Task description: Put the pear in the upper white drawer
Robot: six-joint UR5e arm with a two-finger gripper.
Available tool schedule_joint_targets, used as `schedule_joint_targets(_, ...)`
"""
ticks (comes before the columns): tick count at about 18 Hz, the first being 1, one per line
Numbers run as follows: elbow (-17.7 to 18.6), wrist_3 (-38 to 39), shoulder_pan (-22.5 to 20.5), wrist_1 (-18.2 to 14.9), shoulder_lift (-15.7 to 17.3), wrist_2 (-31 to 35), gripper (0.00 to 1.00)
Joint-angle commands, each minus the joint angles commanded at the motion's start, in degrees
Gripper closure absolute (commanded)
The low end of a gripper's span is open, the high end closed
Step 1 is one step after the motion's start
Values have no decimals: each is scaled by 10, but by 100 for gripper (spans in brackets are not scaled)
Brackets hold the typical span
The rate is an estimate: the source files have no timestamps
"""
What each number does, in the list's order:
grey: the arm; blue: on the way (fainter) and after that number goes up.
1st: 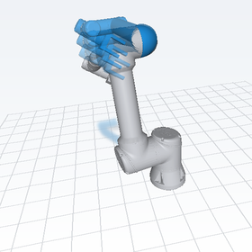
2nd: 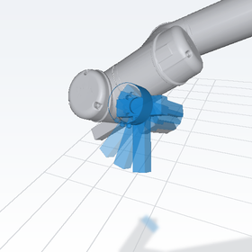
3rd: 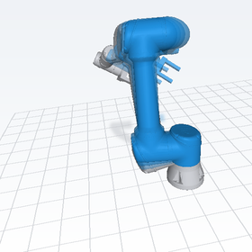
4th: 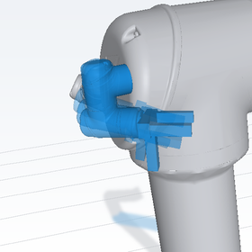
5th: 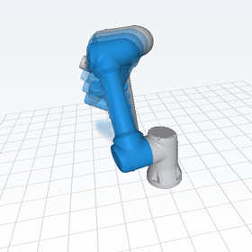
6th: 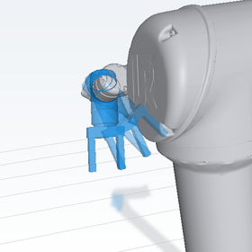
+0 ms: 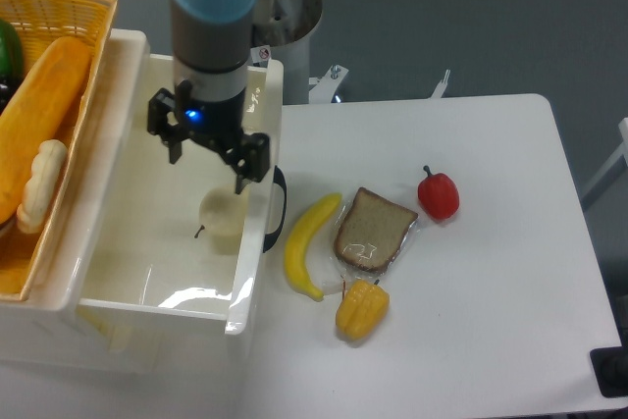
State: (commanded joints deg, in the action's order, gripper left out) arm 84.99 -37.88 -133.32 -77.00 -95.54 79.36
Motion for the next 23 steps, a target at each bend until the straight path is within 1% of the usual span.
schedule_joint_targets(5, 8, -1, -53, 0, 4, 28, 0)
schedule_joint_targets(9, 9, -2, -97, -3, 4, 31, 0)
schedule_joint_targets(14, 13, -6, -163, 0, -3, 33, 0)
schedule_joint_targets(16, 22, -38, -186, 0, -7, 54, 0)
schedule_joint_targets(19, 28, -103, -217, -3, -14, 62, 0)
schedule_joint_targets(21, 28, -117, -237, 0, -29, 66, 0)
schedule_joint_targets(23, 25, -134, -247, 1, -46, 76, 0)
